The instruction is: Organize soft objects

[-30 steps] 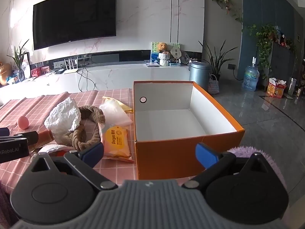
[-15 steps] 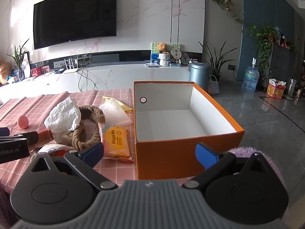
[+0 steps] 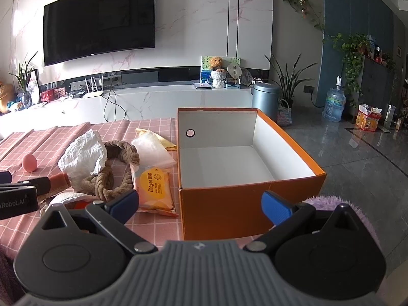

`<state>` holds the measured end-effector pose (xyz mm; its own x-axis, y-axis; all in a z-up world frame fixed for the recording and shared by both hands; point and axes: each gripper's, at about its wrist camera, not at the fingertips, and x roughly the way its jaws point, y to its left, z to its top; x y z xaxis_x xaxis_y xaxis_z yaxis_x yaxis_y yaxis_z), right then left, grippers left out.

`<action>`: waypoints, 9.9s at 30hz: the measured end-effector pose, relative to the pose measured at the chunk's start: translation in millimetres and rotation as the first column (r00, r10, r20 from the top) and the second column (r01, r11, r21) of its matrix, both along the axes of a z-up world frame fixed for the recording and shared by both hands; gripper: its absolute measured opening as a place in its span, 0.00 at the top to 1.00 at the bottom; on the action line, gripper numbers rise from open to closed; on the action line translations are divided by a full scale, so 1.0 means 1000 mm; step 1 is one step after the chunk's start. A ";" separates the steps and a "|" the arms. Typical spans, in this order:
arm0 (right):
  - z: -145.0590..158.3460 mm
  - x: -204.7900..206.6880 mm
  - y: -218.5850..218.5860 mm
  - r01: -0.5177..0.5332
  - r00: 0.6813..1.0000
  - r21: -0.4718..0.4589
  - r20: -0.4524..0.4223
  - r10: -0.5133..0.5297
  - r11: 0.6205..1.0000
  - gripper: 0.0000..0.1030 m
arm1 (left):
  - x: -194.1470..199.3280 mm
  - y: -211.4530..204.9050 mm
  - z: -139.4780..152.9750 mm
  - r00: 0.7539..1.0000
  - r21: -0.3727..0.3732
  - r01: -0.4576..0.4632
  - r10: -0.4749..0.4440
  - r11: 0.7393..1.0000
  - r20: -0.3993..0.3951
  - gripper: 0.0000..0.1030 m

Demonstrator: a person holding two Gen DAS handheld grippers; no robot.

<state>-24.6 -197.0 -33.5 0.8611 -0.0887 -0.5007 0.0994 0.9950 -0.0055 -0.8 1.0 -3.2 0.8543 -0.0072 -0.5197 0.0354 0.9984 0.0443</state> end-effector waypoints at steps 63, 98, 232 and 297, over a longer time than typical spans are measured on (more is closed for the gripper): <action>0.005 0.028 0.053 -0.293 0.956 -0.039 -0.003 0.293 0.955 0.10 | 0.020 0.052 -0.005 0.990 0.001 0.037 -0.037 0.999 -0.138 0.27; -0.060 0.144 0.159 -0.536 0.796 0.047 -0.306 0.523 0.843 0.35 | 0.100 0.052 -0.085 0.916 0.443 0.386 -0.281 0.809 -0.286 0.52; -0.019 0.170 -0.078 -0.285 0.899 -0.242 -0.404 0.171 0.927 0.47 | 0.172 -0.143 0.001 0.817 -0.226 0.362 -0.424 0.904 -0.391 0.45; -0.054 0.277 0.141 -0.422 0.877 -0.008 -0.257 0.406 0.906 0.68 | 0.203 0.091 -0.084 0.931 -0.023 0.340 -0.340 0.940 -0.134 0.16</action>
<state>252.2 -56.1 -87.7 0.6778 0.2116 -0.7041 -0.3342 0.9417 -0.0388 202.3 91.8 -87.4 0.7234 -0.2843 -0.6292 0.3780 0.9257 0.0163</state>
